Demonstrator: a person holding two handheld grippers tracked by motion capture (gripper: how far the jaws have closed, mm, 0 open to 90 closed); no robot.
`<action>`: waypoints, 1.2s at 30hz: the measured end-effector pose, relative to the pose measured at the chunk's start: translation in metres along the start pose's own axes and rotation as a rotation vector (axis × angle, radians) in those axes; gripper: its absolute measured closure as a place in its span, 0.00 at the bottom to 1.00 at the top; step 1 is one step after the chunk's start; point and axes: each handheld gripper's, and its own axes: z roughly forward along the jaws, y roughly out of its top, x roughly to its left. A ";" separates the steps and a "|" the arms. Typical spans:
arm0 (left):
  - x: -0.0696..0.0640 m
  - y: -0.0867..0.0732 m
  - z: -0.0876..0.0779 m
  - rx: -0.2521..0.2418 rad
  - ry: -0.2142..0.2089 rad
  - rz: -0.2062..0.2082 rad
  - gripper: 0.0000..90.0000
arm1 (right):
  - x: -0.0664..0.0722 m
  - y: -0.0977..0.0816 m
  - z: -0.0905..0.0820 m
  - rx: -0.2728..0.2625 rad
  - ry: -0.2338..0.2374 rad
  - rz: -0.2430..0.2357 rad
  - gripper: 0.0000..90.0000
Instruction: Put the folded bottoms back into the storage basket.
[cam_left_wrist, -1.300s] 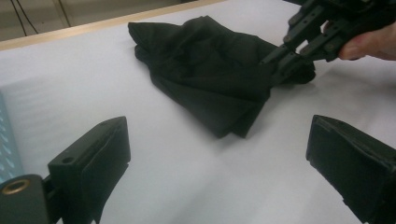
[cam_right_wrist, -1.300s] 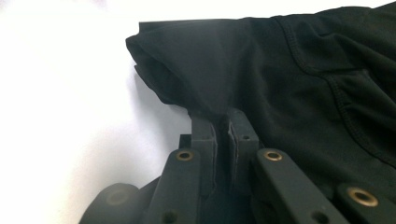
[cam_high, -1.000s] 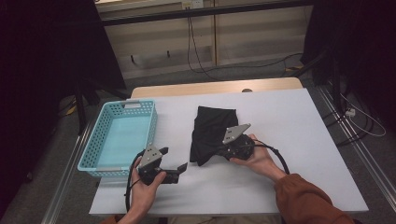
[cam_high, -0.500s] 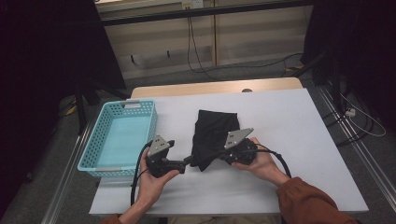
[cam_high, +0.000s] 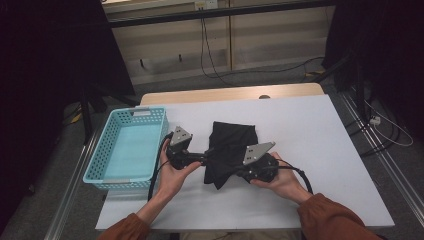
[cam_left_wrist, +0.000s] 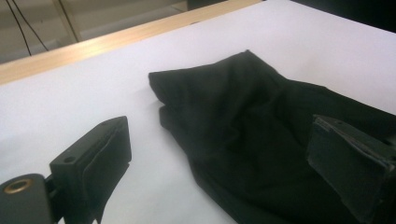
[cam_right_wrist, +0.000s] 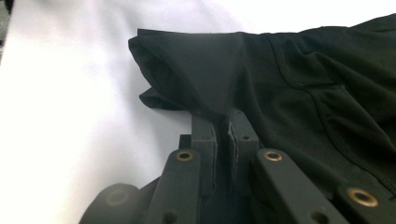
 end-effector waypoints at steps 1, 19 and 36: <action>0.003 0.001 0.004 0.013 -0.001 0.003 0.08 | 0.001 0.000 -0.001 0.000 -0.001 0.000 0.93; 0.024 0.031 0.052 0.064 0.010 -0.043 0.28 | 0.019 -0.006 -0.009 -0.006 0.020 0.005 0.93; 0.028 0.018 0.098 0.168 -0.035 -0.112 0.55 | 0.038 -0.013 -0.017 0.003 0.040 0.004 0.93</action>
